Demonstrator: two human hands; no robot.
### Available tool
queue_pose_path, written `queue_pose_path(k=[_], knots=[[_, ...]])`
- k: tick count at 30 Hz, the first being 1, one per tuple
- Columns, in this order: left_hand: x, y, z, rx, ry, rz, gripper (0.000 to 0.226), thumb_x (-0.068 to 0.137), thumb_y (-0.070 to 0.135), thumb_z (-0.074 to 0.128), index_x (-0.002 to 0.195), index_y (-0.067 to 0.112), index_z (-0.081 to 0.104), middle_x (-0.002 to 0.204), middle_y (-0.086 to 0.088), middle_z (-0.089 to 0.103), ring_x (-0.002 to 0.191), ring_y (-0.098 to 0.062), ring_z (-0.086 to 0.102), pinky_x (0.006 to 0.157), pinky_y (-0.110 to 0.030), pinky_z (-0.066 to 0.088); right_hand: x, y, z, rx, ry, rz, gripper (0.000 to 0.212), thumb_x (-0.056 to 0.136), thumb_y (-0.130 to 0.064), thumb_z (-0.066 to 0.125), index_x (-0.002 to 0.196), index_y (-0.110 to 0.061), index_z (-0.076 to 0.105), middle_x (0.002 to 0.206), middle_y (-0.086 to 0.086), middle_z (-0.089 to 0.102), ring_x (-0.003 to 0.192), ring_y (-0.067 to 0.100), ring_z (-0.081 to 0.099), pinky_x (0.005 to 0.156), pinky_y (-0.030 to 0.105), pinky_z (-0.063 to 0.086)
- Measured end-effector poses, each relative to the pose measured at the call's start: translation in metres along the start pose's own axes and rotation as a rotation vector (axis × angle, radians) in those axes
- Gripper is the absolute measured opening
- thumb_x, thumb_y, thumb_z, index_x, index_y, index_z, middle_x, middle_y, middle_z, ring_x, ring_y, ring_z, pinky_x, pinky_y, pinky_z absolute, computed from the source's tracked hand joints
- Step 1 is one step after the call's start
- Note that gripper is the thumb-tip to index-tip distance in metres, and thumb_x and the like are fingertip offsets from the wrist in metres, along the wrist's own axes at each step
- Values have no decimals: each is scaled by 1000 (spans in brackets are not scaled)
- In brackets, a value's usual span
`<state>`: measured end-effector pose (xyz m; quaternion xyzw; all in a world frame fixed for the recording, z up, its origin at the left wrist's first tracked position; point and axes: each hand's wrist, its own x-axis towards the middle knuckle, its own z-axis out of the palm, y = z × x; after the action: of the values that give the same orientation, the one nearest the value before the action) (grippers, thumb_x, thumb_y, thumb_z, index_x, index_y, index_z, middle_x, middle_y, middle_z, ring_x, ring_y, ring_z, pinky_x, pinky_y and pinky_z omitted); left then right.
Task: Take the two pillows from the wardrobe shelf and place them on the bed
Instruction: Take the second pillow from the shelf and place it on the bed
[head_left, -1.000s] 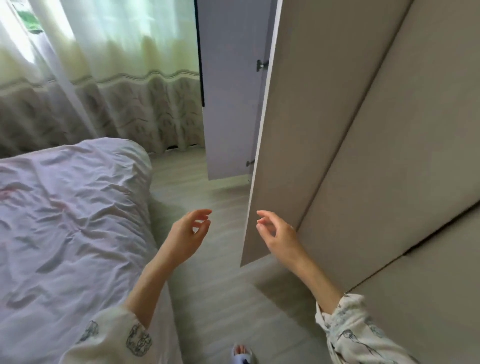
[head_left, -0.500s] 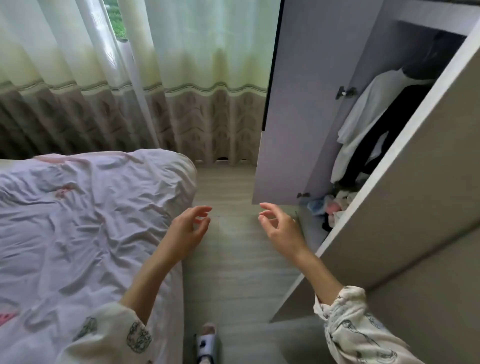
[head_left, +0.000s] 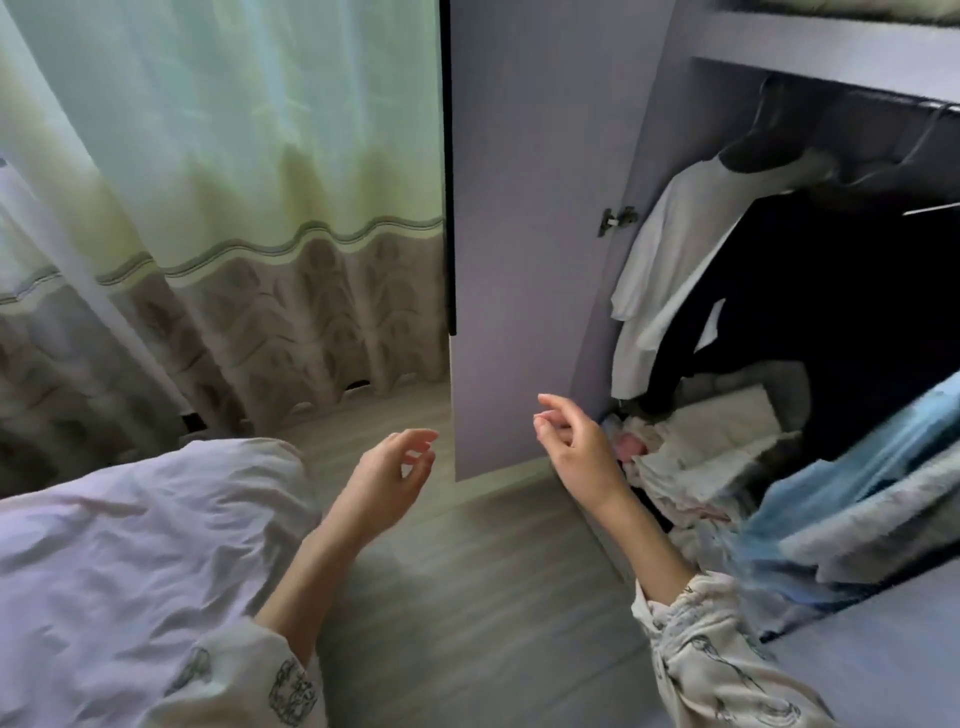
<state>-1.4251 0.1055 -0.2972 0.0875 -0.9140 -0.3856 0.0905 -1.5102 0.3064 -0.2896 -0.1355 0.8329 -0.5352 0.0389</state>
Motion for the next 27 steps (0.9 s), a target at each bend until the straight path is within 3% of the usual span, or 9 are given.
queue_pose_path(k=[2,5,9,13,18,23,25,27], knots=[[38,5,6,-20,-34,51,26,90,11,54,115,11,61,99,-4,63,88,-14,60,82,-23,44,25,3,-11,-12,69,13,32,94,-20,50,125,-14,53,104,-1,57,95,16,60,82,24,45],[94,19,19,-45,-85,125,26,90,9,53,114,13,62,97,-1,61,88,-13,60,78,-19,43,61,8,-34,-59,161,24,34,94,-23,50,126,-16,52,108,-2,59,92,9,58,75,9,42],[172,50,38,-56,-179,223,28,91,12,50,118,18,60,101,0,62,90,-14,61,79,-22,46,115,10,-76,-98,254,16,36,94,-23,49,129,-14,50,108,0,59,93,11,58,82,20,43],[256,101,54,-39,-193,345,30,92,18,48,119,24,59,103,5,60,87,-11,59,77,-23,42,174,-1,-133,-181,336,-46,39,95,-26,47,132,-16,46,107,-7,54,96,10,56,81,19,38],[345,191,76,-78,-221,548,30,94,22,46,120,26,57,111,5,59,100,-15,57,90,-32,46,232,-29,-219,-261,436,-128,40,94,-29,48,133,-23,44,112,-8,56,96,5,55,84,22,41],[413,288,90,-147,-202,786,30,93,23,48,121,25,58,116,4,59,102,-10,57,91,-24,43,271,-70,-295,-389,585,-233,39,92,-25,52,130,-22,48,108,-8,57,86,-4,55,82,20,43],[434,326,93,-180,-183,877,30,92,20,50,121,21,58,116,1,59,102,-8,56,89,-16,40,281,-86,-322,-436,629,-253,38,92,-25,52,129,-24,48,109,-7,57,86,-4,55,82,22,44],[456,362,96,-199,-158,970,31,91,17,52,122,17,58,117,-4,60,105,-13,56,91,-16,38,287,-99,-350,-515,681,-251,38,92,-26,51,129,-26,47,112,-8,57,90,-3,55,83,22,43]])
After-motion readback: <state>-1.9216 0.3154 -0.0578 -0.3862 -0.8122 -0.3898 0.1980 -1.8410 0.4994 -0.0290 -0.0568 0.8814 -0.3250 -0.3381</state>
